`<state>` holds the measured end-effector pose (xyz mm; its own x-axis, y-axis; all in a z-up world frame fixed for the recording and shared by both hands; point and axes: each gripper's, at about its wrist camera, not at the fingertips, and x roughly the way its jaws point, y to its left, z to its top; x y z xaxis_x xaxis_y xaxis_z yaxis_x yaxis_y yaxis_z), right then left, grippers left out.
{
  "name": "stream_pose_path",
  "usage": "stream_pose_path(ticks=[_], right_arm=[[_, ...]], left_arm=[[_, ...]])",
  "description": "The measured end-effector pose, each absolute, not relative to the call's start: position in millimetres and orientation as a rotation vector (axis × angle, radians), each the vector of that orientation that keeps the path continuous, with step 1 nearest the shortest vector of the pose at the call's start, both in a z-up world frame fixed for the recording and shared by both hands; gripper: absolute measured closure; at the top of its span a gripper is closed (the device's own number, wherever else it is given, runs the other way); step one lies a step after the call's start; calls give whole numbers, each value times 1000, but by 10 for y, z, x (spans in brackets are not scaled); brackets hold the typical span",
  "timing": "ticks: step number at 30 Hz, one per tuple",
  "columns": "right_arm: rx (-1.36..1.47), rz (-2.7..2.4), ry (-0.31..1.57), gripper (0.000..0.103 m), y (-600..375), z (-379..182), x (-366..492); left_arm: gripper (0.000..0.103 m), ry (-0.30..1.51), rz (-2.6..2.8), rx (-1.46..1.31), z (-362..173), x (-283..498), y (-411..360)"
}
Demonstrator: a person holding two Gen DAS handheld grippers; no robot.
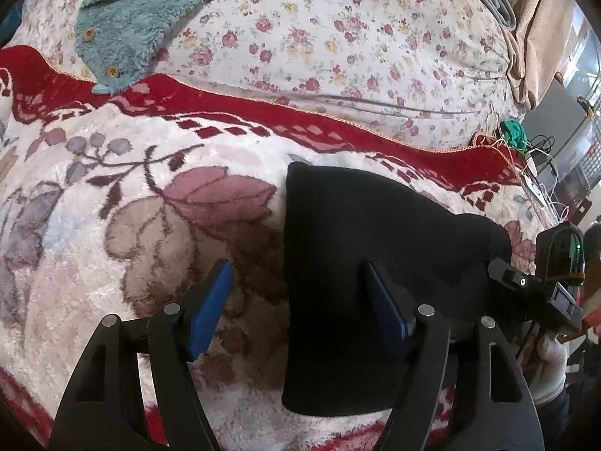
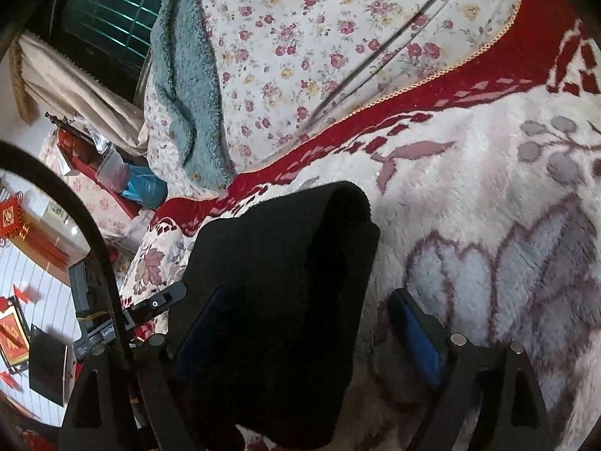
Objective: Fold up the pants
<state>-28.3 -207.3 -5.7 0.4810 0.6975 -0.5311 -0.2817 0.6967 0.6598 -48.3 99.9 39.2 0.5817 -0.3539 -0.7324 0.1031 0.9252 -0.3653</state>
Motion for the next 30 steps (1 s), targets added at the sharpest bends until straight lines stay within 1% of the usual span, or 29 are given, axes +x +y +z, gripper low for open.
stream_pose_path(ticks=[5, 6, 7, 8, 9, 10, 12, 14, 16, 18, 22, 26, 30], right_arm=[[513, 663, 846, 12, -2010, -90, -234], [517, 664, 839, 15, -2007, -95, -232], [517, 665, 833, 23, -1999, -96, -237], [530, 699, 840, 44, -1976, -112, -236], [547, 706, 839, 46, -1976, -124, -243], [545, 701, 830, 48, -1969, -118, -266], [545, 697, 822, 54, -1960, -83, -304], [558, 689, 810, 58, -1963, -32, -341], [550, 689, 794, 61, -1941, 51, -379], [554, 707, 779, 63, -1904, 153, -404], [541, 766, 770, 64, -1653, 331, -400], [551, 836, 760, 64, -1225, 461, -299], [547, 904, 771, 64, -678, 502, -173]], left_arm=[[29, 947, -323, -380, 258, -389, 979], [29, 959, -342, -411, 213, -368, 971], [29, 962, -354, -428, 198, -371, 955], [29, 963, -377, -436, 181, -365, 931], [33, 963, -393, -404, 188, -365, 878], [51, 948, -418, -383, 223, -384, 832], [57, 932, -411, -342, 291, -417, 772], [66, 925, -403, -312, 354, -447, 747], [69, 928, -407, -334, 399, -458, 802], [69, 916, -400, -345, 477, -488, 885], [69, 849, -363, -327, 738, -607, 1164], [69, 829, -293, -332, 956, -652, 1642], [69, 808, -193, -333, 1040, -721, 2136]])
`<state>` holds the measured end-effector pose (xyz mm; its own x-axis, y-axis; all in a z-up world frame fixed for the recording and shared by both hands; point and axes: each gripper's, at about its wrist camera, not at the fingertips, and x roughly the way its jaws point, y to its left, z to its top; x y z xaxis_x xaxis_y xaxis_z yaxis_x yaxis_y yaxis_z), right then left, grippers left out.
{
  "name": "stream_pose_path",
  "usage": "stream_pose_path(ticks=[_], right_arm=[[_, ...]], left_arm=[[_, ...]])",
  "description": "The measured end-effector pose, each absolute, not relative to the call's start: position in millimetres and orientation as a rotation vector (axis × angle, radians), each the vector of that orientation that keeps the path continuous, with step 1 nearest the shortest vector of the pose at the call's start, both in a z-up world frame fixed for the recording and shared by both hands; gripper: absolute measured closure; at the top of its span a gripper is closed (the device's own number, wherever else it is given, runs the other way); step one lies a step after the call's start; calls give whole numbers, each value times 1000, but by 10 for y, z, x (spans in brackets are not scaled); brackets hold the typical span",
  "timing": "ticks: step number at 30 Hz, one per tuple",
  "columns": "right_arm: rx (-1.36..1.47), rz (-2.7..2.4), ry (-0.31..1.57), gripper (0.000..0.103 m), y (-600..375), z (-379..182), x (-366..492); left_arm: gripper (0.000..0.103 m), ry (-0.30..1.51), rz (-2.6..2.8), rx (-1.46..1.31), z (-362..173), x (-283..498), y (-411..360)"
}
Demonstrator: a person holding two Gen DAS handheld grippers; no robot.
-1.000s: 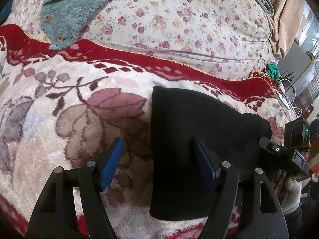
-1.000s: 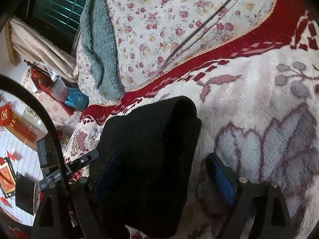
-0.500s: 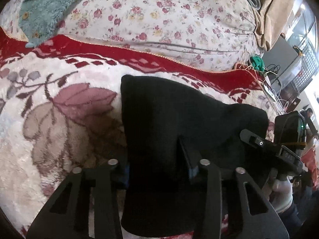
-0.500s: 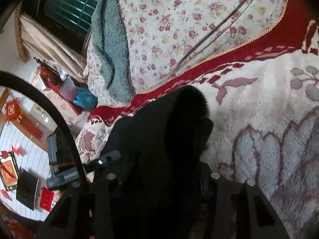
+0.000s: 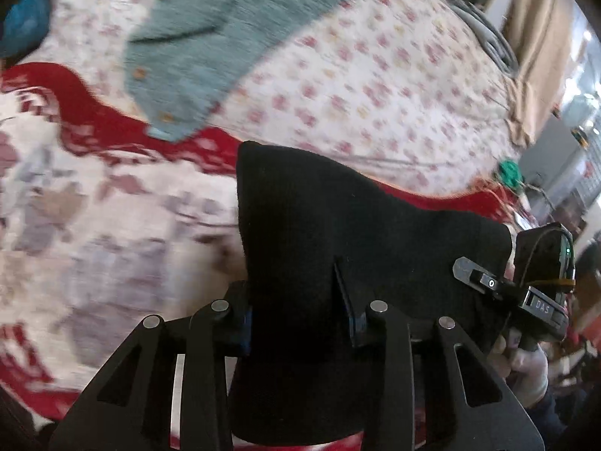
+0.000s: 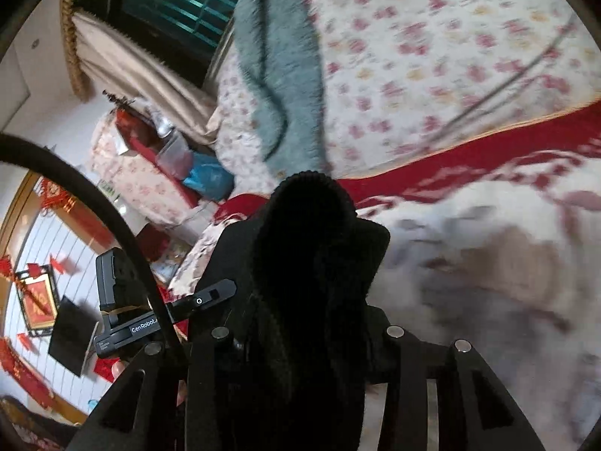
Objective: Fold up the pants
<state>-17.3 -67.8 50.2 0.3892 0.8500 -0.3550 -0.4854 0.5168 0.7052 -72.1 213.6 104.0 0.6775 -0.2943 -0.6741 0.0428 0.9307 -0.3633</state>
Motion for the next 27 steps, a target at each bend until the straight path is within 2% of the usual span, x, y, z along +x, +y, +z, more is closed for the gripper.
stream_pose_path(ticks=[5, 12, 15, 19, 22, 27], right_arm=[[541, 975, 821, 64, 18, 424, 28], [427, 956, 952, 62, 685, 147, 276], [337, 883, 991, 55, 753, 28, 320], [345, 860, 977, 52, 608, 17, 323], [345, 858, 975, 51, 524, 32, 291], [320, 827, 932, 51, 467, 220, 192]], left_arm=[[69, 804, -90, -366, 964, -780, 2671], [69, 885, 27, -444, 477, -743, 3143], [62, 869, 31, -477, 387, -758, 3178], [35, 856, 76, -492, 298, -748, 3222], [33, 856, 78, -518, 279, -739, 3255], [33, 853, 141, -403, 420, -785, 3125]])
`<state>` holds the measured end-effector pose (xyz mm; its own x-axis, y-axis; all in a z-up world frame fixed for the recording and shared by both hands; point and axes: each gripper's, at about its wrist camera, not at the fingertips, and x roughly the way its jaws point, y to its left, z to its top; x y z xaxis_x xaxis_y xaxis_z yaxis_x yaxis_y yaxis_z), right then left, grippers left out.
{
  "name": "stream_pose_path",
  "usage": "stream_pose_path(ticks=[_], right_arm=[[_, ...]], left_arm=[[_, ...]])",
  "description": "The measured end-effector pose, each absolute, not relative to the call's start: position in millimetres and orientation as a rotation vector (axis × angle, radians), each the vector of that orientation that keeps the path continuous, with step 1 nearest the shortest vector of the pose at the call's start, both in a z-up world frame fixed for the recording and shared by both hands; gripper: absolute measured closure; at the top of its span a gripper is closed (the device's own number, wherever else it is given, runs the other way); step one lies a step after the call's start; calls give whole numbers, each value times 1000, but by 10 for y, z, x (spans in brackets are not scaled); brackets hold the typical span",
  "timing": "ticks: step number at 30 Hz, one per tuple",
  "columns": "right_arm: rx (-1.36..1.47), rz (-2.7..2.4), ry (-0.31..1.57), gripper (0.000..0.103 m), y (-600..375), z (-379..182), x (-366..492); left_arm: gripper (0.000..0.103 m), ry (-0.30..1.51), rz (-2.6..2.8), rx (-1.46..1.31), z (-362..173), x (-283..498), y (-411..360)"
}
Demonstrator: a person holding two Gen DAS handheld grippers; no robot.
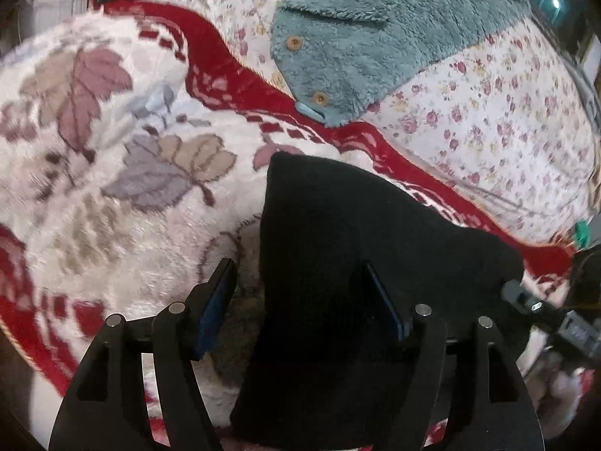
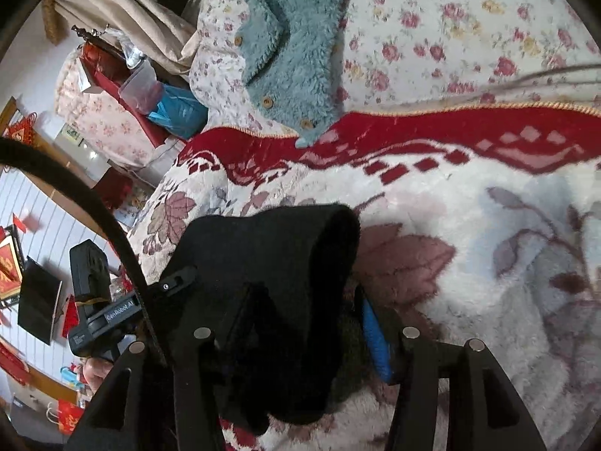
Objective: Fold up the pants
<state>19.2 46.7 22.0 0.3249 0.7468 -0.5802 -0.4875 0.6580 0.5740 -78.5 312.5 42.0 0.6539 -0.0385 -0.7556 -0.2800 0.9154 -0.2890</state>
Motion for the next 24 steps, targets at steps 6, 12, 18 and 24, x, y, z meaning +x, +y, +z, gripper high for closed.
stream_pose_path(ticks=[6, 12, 18, 24], right_arm=[[280, 809, 842, 51, 346, 544, -1], [211, 817, 781, 51, 428, 741, -204], [200, 843, 763, 50, 574, 757, -348], [184, 859, 753, 50, 669, 739, -447]], left_arm=[[33, 799, 199, -353, 639, -942, 3044], [33, 749, 222, -286, 835, -1082, 2863], [33, 703, 242, -245, 977, -1225, 2687], [33, 687, 254, -226, 1026, -1287, 2546]])
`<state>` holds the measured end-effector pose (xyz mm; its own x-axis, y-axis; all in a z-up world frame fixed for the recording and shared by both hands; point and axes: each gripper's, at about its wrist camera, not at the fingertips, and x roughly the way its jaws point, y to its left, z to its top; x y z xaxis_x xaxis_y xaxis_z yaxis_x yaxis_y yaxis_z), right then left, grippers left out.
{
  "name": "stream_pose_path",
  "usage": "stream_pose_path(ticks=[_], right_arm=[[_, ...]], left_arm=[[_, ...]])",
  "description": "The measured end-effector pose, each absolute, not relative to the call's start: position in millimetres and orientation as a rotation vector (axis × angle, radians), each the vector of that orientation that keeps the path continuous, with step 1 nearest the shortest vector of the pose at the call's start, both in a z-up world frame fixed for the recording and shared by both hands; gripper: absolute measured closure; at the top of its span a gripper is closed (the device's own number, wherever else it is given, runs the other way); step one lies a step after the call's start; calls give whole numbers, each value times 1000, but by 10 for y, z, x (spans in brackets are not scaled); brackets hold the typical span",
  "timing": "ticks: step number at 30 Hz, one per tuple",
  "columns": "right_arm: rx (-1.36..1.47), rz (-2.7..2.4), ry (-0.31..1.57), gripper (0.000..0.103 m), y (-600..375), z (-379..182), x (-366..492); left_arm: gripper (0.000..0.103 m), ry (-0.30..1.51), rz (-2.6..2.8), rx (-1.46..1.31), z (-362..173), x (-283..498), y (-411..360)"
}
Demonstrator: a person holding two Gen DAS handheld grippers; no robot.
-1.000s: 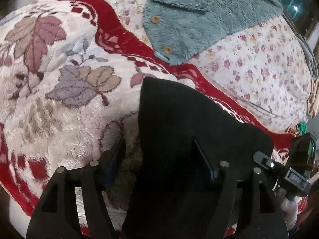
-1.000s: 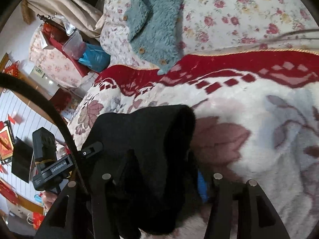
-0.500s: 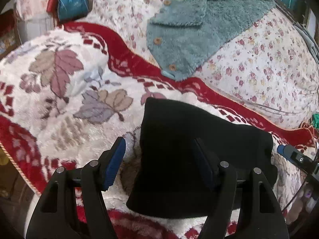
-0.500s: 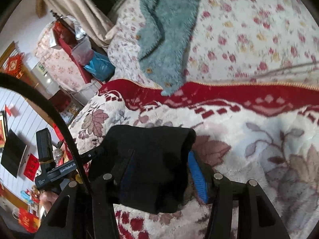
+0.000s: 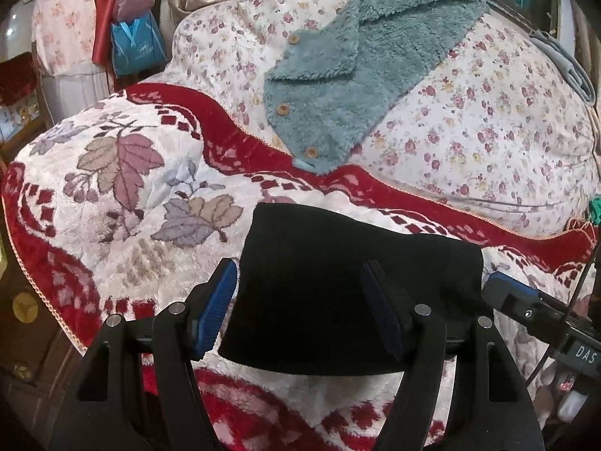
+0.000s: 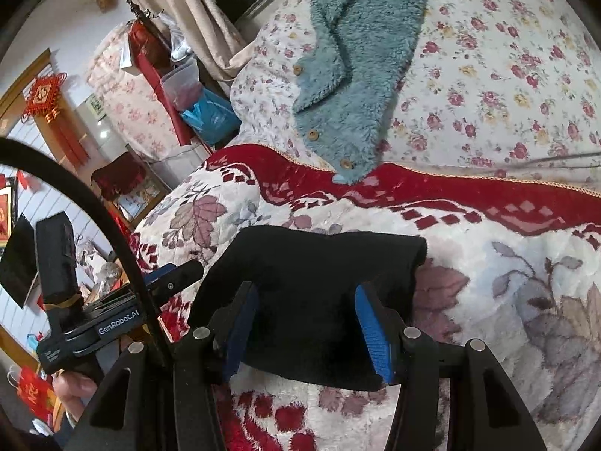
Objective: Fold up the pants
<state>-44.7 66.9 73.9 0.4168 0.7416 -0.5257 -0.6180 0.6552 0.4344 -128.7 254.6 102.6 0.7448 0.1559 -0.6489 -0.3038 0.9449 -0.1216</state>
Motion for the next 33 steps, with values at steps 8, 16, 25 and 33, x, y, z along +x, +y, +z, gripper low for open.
stream_pose_path(ticks=[8, 16, 25, 33], right_arm=[[165, 870, 741, 50, 718, 745, -494], [168, 879, 746, 50, 747, 736, -496], [157, 895, 762, 50, 847, 694, -493], [162, 902, 769, 50, 867, 684, -474]], left_arm=[[33, 691, 254, -215, 1015, -1315, 2441], [33, 692, 252, -216, 1006, -1314, 2429], [33, 696, 262, -219, 973, -1340, 2418], [33, 704, 268, -228, 953, -1324, 2460]])
